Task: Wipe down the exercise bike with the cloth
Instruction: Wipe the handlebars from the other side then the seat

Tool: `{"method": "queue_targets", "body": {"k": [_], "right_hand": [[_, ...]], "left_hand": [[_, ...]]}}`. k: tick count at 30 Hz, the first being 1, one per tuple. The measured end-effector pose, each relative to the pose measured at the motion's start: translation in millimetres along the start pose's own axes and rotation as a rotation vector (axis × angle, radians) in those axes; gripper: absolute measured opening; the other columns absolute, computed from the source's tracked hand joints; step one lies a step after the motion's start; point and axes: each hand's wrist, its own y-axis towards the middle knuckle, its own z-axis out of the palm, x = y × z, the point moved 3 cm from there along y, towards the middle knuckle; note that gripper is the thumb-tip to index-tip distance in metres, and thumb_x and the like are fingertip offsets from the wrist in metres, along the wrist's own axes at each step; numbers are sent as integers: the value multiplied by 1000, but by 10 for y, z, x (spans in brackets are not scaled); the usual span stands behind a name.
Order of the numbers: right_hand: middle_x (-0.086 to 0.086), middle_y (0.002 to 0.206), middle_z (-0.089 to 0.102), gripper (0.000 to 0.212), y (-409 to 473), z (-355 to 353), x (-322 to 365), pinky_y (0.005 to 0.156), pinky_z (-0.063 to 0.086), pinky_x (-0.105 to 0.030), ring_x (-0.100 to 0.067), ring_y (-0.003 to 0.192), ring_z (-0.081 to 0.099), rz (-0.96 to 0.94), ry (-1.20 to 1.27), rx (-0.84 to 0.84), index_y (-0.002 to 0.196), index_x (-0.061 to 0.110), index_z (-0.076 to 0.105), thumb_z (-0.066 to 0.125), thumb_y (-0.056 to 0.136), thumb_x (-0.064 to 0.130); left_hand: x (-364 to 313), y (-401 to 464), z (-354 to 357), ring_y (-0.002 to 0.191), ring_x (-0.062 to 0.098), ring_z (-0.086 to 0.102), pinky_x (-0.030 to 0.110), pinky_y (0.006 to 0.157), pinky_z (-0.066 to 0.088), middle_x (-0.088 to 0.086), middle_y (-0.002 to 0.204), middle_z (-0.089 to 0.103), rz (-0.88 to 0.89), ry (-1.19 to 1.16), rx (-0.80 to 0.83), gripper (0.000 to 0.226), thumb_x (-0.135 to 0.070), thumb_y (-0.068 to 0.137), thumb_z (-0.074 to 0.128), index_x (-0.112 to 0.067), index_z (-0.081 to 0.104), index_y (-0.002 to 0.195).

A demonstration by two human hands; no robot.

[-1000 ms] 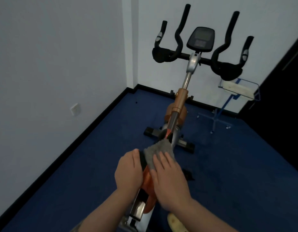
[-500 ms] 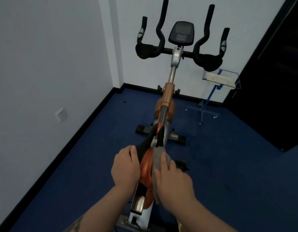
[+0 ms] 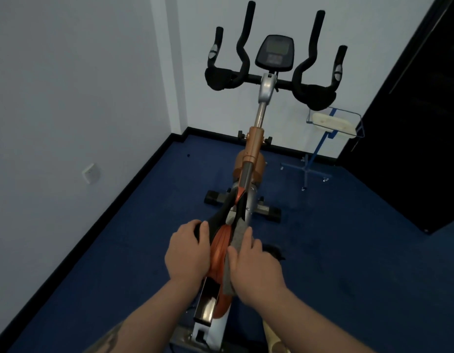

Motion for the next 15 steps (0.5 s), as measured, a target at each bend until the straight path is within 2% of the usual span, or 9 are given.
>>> {"method": "queue_targets", "body": {"k": [3,6,9,12,13,15], "right_hand": [[-21,134,47,58,221,-187,-46,74,45,-35,-33,107,57,90,117,12,147,1,18,19,104,40],[-17,131,49,41,301,-282,-54,87,50,-42,-34,108,55,36,236,46,140,9,31,23,106,29],[-7,128,54,47,118,-120,-81,82,50,-38,-24,102,58,121,437,-142,138,18,35,21,102,44],[-2,140,45,61,-37,37,-26,83,48,-34,-19,111,55,115,412,-201,151,20,16,17,99,52],[-4,138,47,63,18,25,-34,82,49,-34,-21,110,56,119,387,-188,150,17,19,16,99,53],[-9,127,56,62,229,-39,-81,76,48,-34,-25,102,60,157,342,-122,137,12,36,14,99,55]], "left_hand": [[4,-1,1,99,10,55,29,74,40,-8,112,63,-2,11,-13,44,-50,96,34,-25,63,118],[-7,-6,5,99,11,56,30,74,40,-8,111,63,-3,8,-9,42,-49,96,35,-25,63,116],[-2,-9,1,100,11,56,32,77,45,-8,112,63,-2,2,-2,42,-49,96,35,-25,63,117],[-9,-7,3,97,10,57,37,78,50,-9,109,63,3,-13,3,44,-51,95,32,-26,63,114],[-10,-7,2,97,10,57,36,78,50,-9,109,63,0,-12,0,44,-51,95,32,-26,63,114],[-6,-2,0,98,10,57,34,77,48,-9,110,63,-5,0,-12,42,-50,96,34,-26,63,115]]}}
